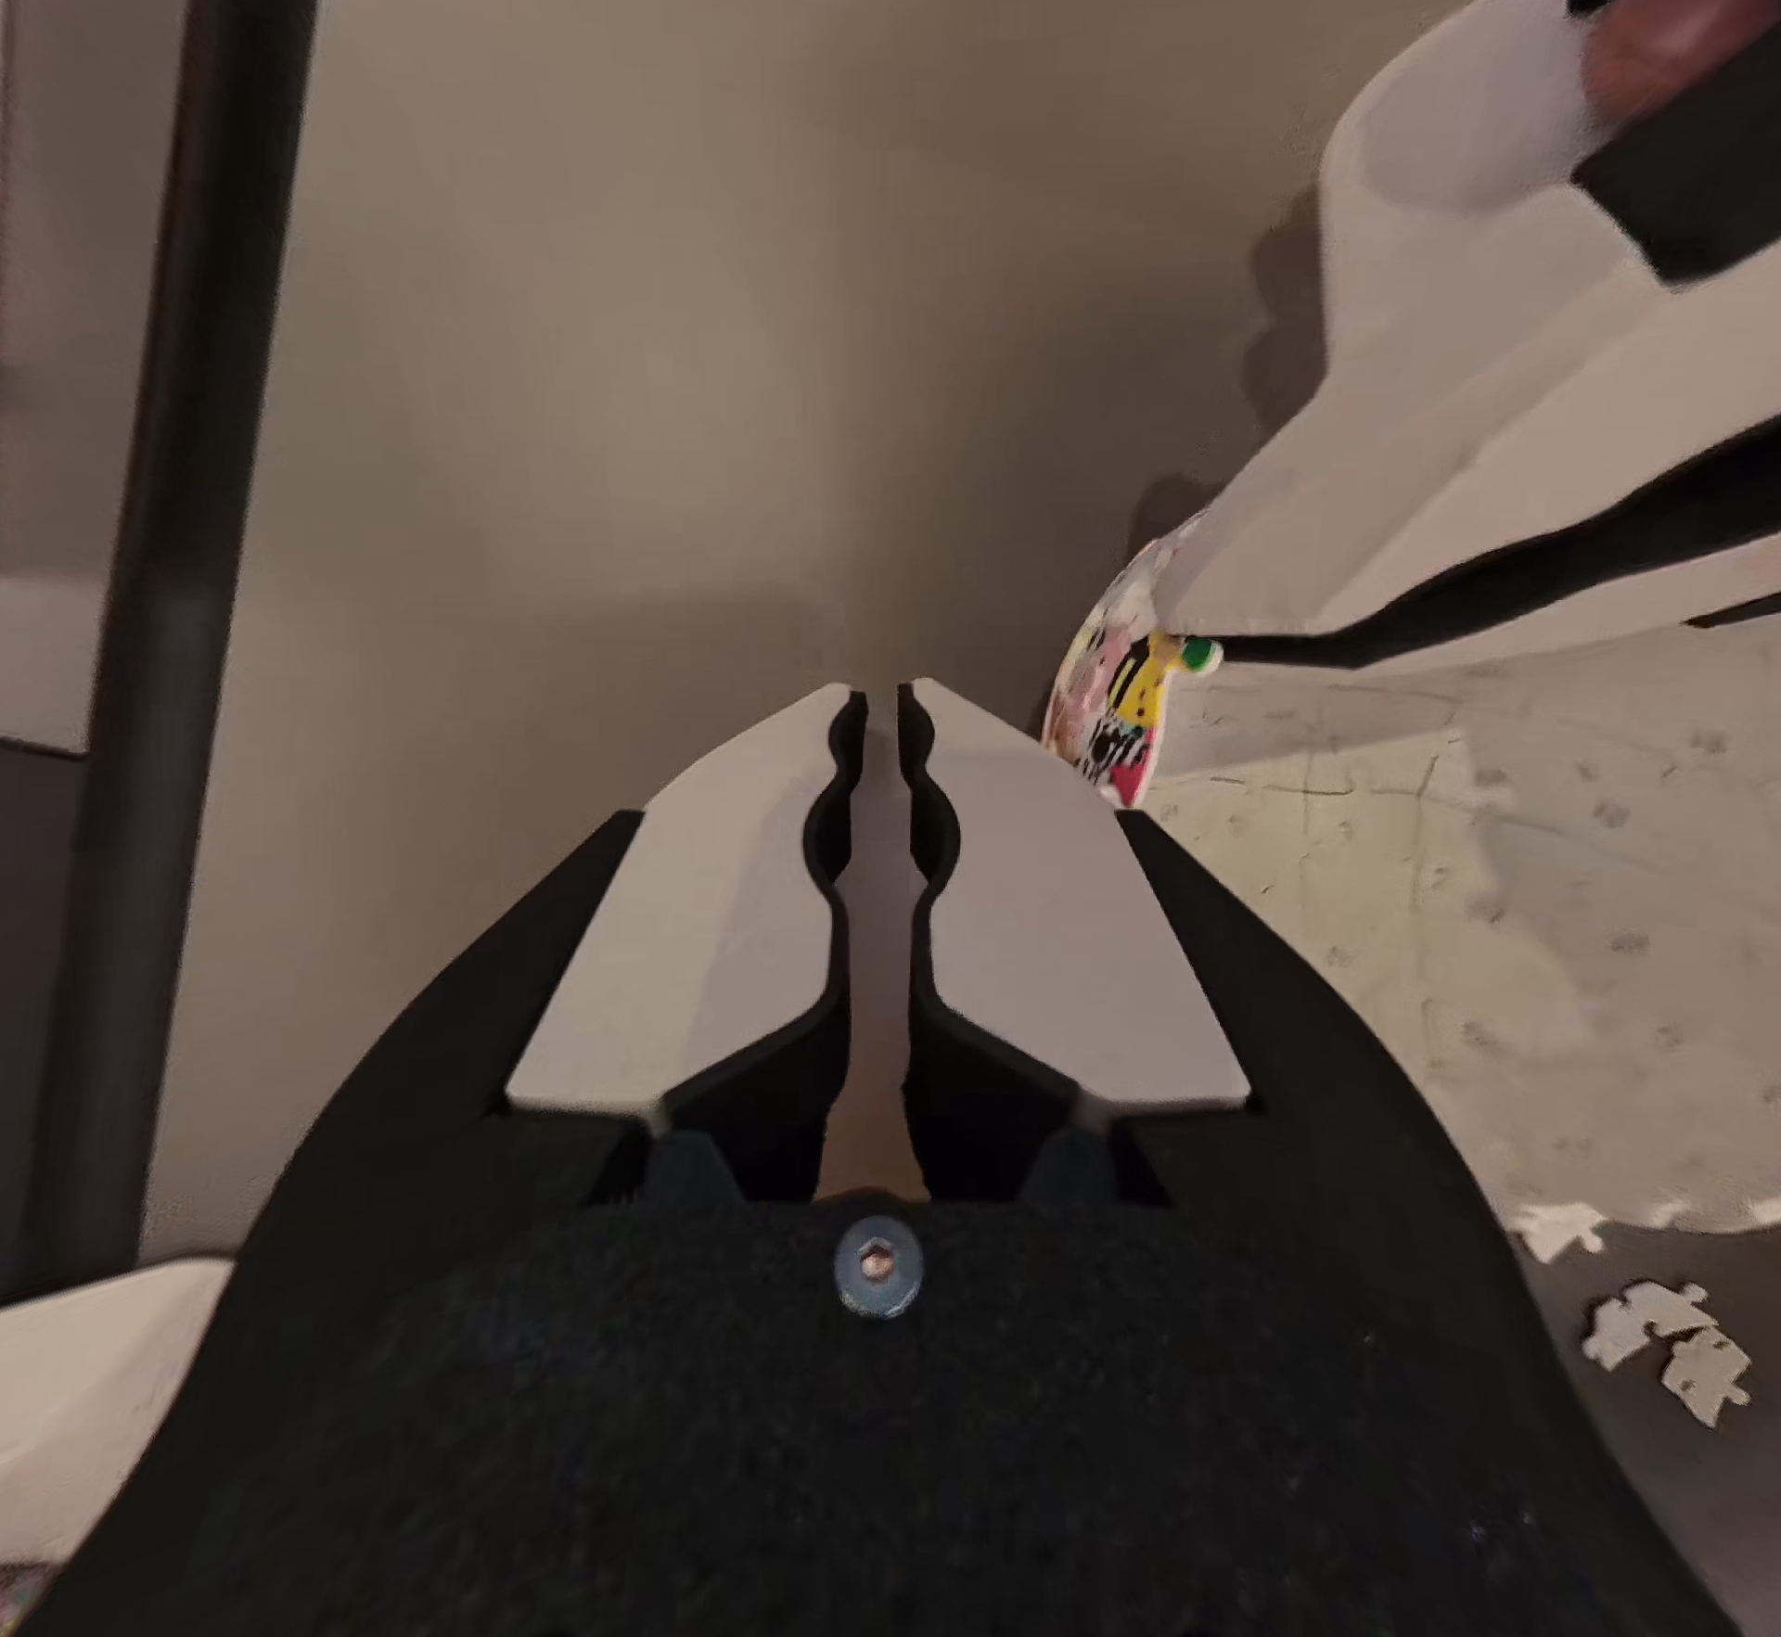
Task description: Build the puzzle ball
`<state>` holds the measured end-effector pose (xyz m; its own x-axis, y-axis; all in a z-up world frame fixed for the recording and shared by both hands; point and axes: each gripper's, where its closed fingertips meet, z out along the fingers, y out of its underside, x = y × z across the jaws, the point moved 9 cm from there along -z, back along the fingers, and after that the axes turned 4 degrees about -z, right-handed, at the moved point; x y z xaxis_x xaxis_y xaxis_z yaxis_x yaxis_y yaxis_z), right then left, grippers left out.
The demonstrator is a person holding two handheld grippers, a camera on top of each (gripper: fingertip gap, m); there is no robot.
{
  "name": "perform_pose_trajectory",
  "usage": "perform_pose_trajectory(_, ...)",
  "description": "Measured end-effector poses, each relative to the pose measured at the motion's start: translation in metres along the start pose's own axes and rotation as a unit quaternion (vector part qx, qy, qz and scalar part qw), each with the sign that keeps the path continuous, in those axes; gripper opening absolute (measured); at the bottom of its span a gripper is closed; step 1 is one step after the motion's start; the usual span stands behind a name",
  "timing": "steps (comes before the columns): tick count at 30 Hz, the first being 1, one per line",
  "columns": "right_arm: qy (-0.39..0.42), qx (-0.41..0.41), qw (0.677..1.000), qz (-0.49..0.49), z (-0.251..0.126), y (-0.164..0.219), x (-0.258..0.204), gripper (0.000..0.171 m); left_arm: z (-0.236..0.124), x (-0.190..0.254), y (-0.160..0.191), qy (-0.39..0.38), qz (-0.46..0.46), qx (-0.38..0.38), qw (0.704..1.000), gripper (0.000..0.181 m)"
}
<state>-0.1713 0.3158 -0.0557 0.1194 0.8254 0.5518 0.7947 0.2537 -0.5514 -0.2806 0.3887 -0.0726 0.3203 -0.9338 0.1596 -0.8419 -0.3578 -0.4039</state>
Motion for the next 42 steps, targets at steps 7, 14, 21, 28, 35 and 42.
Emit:
perform_pose_trajectory(7, 0.005, -0.002, 1.0, 0.002, 0.001, 0.001, 0.001, 0.002, -0.004, 0.004, -0.004, 0.019, 0.018, 0.017, 0.999, 0.0)
perform_pose_trajectory(14, 0.012, -0.008, 1.0, -0.002, 0.001, 0.0, 0.001, 0.002, 0.004, -0.001, 0.001, -0.004, 0.014, -0.017, 1.0, 0.001)
perform_pose_trajectory(21, 0.014, -0.008, 1.0, -0.007, 0.002, 0.0, 0.002, 0.002, 0.003, -0.002, 0.002, -0.006, 0.013, -0.022, 1.0, 0.001)
perform_pose_trajectory(28, 0.01, -0.011, 1.0, -0.002, 0.003, 0.0, 0.004, 0.002, -0.011, -0.009, 0.008, -0.042, -0.001, -0.008, 0.999, 0.006)
perform_pose_trajectory(35, 0.012, -0.01, 1.0, -0.002, 0.003, 0.0, 0.004, 0.002, -0.035, -0.008, 0.019, -0.064, -0.021, 0.02, 0.998, 0.011)
perform_pose_trajectory(42, 0.014, -0.019, 0.998, -0.056, 0.002, -0.002, 0.004, 0.002, -0.047, 0.0, 0.022, -0.047, -0.024, 0.043, 0.998, 0.011)
